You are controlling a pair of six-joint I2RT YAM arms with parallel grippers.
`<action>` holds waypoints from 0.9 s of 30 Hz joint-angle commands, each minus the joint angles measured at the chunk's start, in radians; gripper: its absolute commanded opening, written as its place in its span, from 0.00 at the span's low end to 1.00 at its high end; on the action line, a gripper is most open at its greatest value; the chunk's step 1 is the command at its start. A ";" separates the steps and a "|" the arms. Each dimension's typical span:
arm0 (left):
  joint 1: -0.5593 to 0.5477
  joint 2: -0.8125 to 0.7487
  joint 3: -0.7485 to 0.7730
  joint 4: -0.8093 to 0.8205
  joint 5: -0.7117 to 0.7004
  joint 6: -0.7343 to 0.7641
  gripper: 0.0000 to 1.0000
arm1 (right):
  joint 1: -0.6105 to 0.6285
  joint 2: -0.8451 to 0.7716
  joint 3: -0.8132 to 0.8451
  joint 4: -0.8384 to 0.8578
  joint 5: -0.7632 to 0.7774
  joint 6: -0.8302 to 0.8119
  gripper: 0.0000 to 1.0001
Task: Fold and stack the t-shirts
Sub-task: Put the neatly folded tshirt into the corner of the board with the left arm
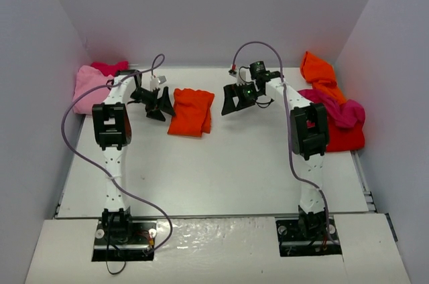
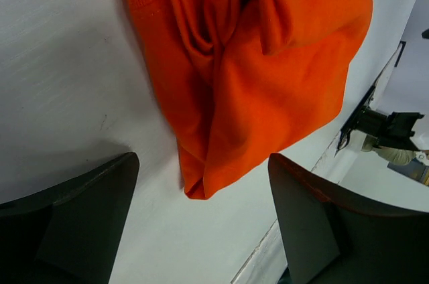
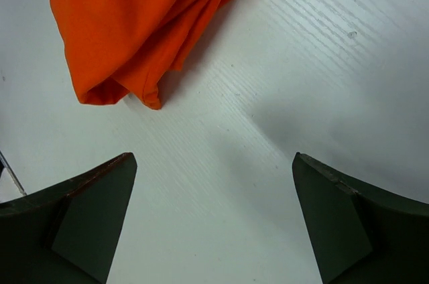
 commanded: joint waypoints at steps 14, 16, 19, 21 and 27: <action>-0.151 0.203 0.290 -0.056 -0.030 -0.042 0.77 | 0.048 -0.111 -0.015 -0.015 0.005 -0.046 0.99; -0.161 0.219 0.304 -0.059 -0.014 -0.049 0.77 | 0.064 -0.088 -0.008 -0.015 0.011 -0.045 0.97; -0.170 0.258 0.338 -0.065 0.021 -0.047 0.60 | 0.101 -0.048 0.011 -0.022 0.016 -0.043 0.96; -0.172 0.281 0.350 -0.068 0.043 -0.046 0.48 | 0.113 -0.031 0.022 -0.026 0.026 -0.046 0.96; -0.171 0.301 0.350 -0.078 0.062 -0.033 0.00 | 0.151 -0.022 0.027 -0.045 0.064 -0.073 0.97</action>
